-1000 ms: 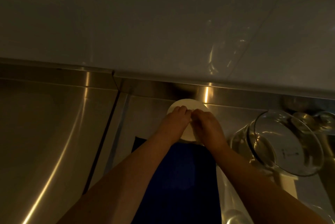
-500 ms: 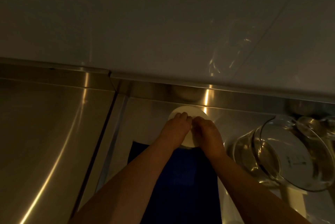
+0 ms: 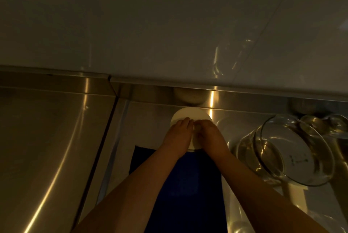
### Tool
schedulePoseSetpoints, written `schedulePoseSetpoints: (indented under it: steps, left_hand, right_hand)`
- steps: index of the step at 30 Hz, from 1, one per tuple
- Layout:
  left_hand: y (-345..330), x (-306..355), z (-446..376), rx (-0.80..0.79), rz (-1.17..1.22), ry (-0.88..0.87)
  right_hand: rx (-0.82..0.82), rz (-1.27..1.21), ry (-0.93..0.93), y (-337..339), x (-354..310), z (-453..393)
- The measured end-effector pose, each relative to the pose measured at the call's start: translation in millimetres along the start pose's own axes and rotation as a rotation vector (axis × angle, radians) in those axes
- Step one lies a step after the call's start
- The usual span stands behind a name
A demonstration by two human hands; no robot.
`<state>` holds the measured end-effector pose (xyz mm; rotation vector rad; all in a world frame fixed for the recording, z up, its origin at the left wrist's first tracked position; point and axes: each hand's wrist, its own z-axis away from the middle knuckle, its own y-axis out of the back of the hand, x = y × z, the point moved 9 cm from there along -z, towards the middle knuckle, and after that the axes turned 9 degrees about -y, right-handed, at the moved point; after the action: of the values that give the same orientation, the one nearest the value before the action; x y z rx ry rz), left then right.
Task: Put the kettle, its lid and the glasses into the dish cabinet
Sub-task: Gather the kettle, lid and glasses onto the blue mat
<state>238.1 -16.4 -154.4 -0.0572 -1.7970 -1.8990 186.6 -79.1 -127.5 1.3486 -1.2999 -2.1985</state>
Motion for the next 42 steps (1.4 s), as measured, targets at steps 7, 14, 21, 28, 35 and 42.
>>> schedulePoseSetpoints:
  steps: [7, 14, 21, 28, 35, 42]
  left_hand:
    - [11.0, 22.3, 26.8, 0.024, 0.043, 0.007]
    - [66.5, 118.9, 40.5, 0.264, 0.063, -0.17]
    - [64.8, 221.9, 50.5, 0.288, -0.086, -0.328]
    - [31.4, 252.5, 48.4, 0.193, -0.287, -0.31]
    - [24.3, 256.9, 40.6, 0.159, -0.332, -0.163]
    - [22.1, 263.9, 56.4, 0.236, -0.306, -0.118]
  right_hand:
    - [-0.009, 0.09, 0.044, 23.1, -15.3, 38.1]
    - [0.199, 0.065, 0.128, 97.1, -15.1, 118.8]
    - [0.263, 0.18, 0.176, 152.8, 36.8, 178.1]
    - [0.299, 0.236, 0.222, 168.7, 68.7, 203.1]
    - [0.268, 0.284, 0.26, 163.6, 78.7, 210.7]
    - [0.249, 0.268, 0.442, 168.3, 80.8, 208.9]
